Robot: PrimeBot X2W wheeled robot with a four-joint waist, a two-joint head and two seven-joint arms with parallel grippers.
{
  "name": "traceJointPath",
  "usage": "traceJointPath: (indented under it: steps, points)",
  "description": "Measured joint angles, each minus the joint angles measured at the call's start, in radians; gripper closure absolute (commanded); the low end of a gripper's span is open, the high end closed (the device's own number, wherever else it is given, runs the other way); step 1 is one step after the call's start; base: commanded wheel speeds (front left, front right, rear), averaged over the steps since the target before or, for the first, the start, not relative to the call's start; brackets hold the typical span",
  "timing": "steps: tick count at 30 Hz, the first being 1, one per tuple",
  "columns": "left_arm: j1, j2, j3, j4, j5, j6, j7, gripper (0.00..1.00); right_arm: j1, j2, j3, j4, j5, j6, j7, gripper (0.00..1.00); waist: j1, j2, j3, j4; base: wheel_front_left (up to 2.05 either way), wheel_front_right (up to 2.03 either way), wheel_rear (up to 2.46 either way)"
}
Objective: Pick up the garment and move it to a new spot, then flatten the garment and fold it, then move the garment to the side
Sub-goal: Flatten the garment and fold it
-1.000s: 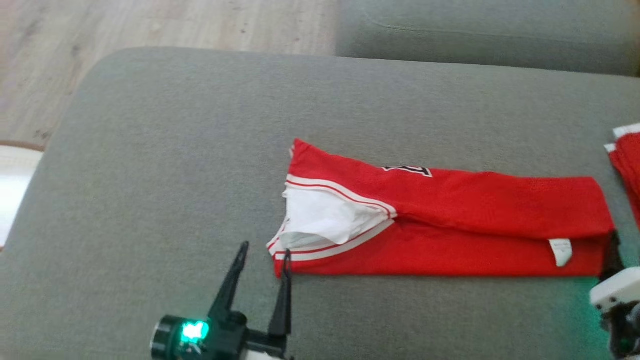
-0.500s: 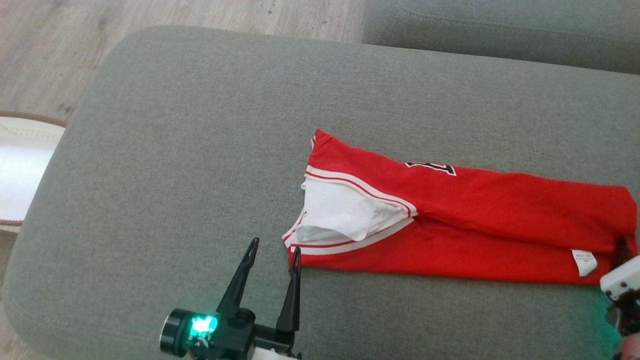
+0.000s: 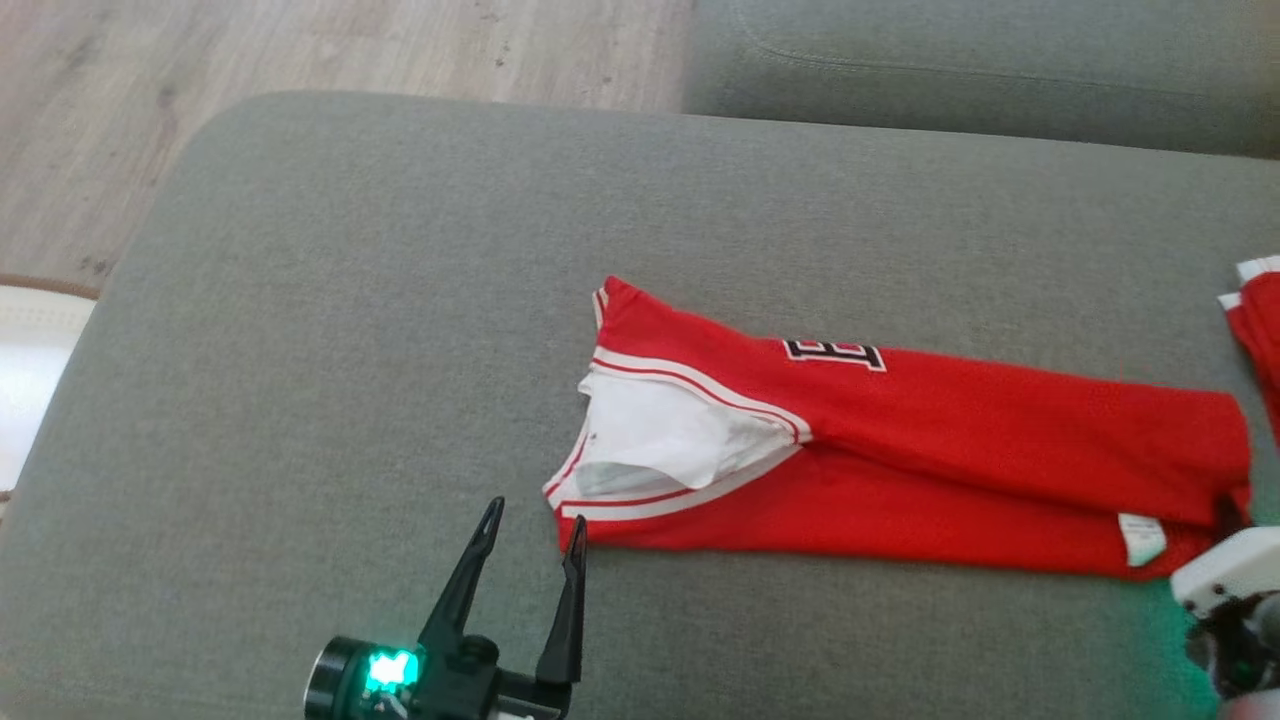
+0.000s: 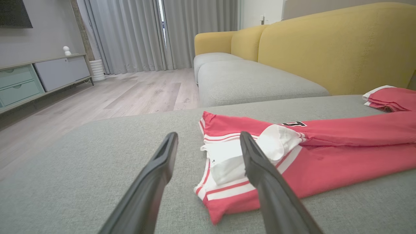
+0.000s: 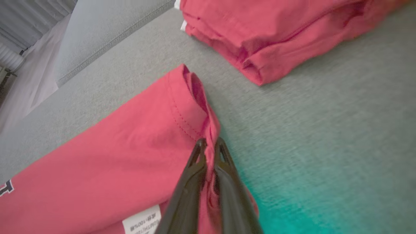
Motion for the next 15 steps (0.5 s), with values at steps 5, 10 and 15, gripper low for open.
traceJointPath:
  steps: [5,10,15]
  points:
    - [0.008,-0.007,0.028,0.001,0.006,-0.014,0.000,0.00,0.035,-0.046,0.003,-0.094,0.051,0.000,0.016,1.00,0.0000,0.0000,0.001,-0.027,0.00,0.00,0.00]
    - [0.008,-0.024,0.035,0.016,0.015,-0.034,0.000,0.00,0.054,-0.045,0.052,-0.228,0.155,0.000,0.063,1.00,0.0000,0.0000,-0.004,-0.046,0.00,0.00,0.00]
    - [0.009,-0.030,0.050,0.031,0.024,-0.052,0.000,0.00,0.059,-0.005,0.169,-0.377,0.229,0.000,0.095,1.00,0.0000,0.0000,-0.018,-0.047,0.00,0.00,0.00]
